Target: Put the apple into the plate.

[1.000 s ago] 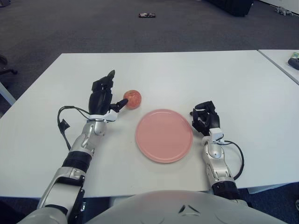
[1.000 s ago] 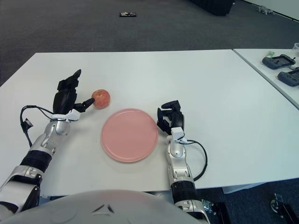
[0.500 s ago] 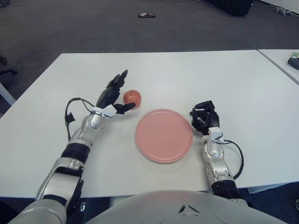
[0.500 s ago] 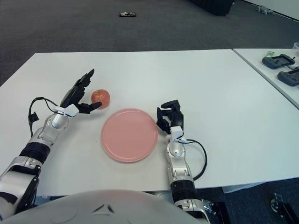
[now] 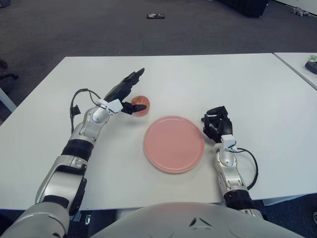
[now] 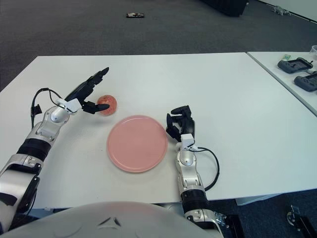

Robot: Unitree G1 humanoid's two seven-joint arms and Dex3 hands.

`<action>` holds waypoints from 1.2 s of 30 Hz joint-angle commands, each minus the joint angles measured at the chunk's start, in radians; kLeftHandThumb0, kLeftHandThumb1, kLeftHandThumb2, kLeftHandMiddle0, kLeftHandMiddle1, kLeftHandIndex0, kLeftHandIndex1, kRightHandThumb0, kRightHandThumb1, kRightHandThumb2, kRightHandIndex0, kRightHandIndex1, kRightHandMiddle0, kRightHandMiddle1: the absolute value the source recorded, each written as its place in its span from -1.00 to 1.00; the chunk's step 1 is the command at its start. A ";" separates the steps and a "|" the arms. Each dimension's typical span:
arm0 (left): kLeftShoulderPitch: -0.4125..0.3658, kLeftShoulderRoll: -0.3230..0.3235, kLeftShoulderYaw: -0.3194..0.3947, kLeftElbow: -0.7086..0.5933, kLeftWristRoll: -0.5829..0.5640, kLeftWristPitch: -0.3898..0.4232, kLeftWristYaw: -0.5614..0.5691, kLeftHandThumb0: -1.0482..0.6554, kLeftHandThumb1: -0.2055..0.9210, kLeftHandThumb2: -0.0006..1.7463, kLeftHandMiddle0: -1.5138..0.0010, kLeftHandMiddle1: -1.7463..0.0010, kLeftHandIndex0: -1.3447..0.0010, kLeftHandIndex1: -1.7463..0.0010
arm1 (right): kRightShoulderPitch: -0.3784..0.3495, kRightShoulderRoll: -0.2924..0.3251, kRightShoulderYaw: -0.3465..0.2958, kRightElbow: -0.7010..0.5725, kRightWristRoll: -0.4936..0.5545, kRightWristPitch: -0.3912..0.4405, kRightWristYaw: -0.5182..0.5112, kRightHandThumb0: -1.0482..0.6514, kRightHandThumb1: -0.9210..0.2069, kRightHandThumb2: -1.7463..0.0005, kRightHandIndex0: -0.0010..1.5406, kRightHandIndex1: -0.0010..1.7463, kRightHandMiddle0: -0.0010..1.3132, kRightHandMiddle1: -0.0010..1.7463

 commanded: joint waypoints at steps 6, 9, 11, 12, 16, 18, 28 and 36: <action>-0.087 0.017 -0.033 0.055 0.006 0.055 -0.108 -0.87 0.29 -0.28 1.00 1.00 1.00 1.00 | -0.001 -0.009 -0.014 0.070 0.008 -0.008 0.006 -0.20 -0.69 0.11 -0.29 0.44 -0.55 1.00; -0.112 0.010 -0.041 0.066 0.005 0.073 -0.130 -0.85 0.28 -0.28 1.00 1.00 1.00 1.00 | -0.004 -0.011 -0.016 0.081 0.005 -0.013 0.002 -0.20 -0.69 0.11 -0.30 0.44 -0.55 1.00; -0.125 0.006 -0.046 0.070 0.006 0.086 -0.140 -0.83 0.28 -0.27 1.00 1.00 1.00 1.00 | -0.004 -0.011 -0.017 0.083 0.003 -0.014 0.000 -0.20 -0.69 0.11 -0.30 0.44 -0.55 1.00; -0.131 0.005 -0.049 0.073 0.008 0.092 -0.142 -0.83 0.27 -0.27 1.00 1.00 1.00 1.00 | -0.003 -0.011 -0.018 0.083 0.003 -0.013 -0.002 -0.20 -0.69 0.11 -0.30 0.43 -0.55 1.00; -0.192 -0.011 -0.068 0.150 0.031 0.111 -0.137 -0.80 0.21 -0.22 1.00 1.00 1.00 1.00 | -0.002 -0.011 -0.020 0.085 0.001 -0.013 -0.008 -0.20 -0.69 0.11 -0.30 0.43 -0.55 1.00; -0.222 -0.017 -0.077 0.205 0.042 0.106 -0.128 -0.79 0.17 -0.18 1.00 1.00 1.00 1.00 | -0.001 -0.012 -0.021 0.086 0.001 -0.013 -0.010 -0.20 -0.69 0.11 -0.30 0.43 -0.55 1.00; -0.316 -0.050 -0.115 0.434 0.089 0.061 -0.088 -0.80 0.14 -0.14 1.00 1.00 0.99 0.99 | 0.009 -0.015 -0.021 0.078 -0.004 -0.004 -0.016 -0.20 -0.69 0.11 -0.33 0.42 -0.55 1.00; -0.342 -0.062 -0.137 0.510 0.109 0.045 -0.088 -0.83 0.15 -0.15 1.00 1.00 1.00 1.00 | 0.015 -0.014 -0.020 0.064 -0.007 0.015 -0.019 -0.20 -0.71 0.13 -0.35 0.41 -0.56 1.00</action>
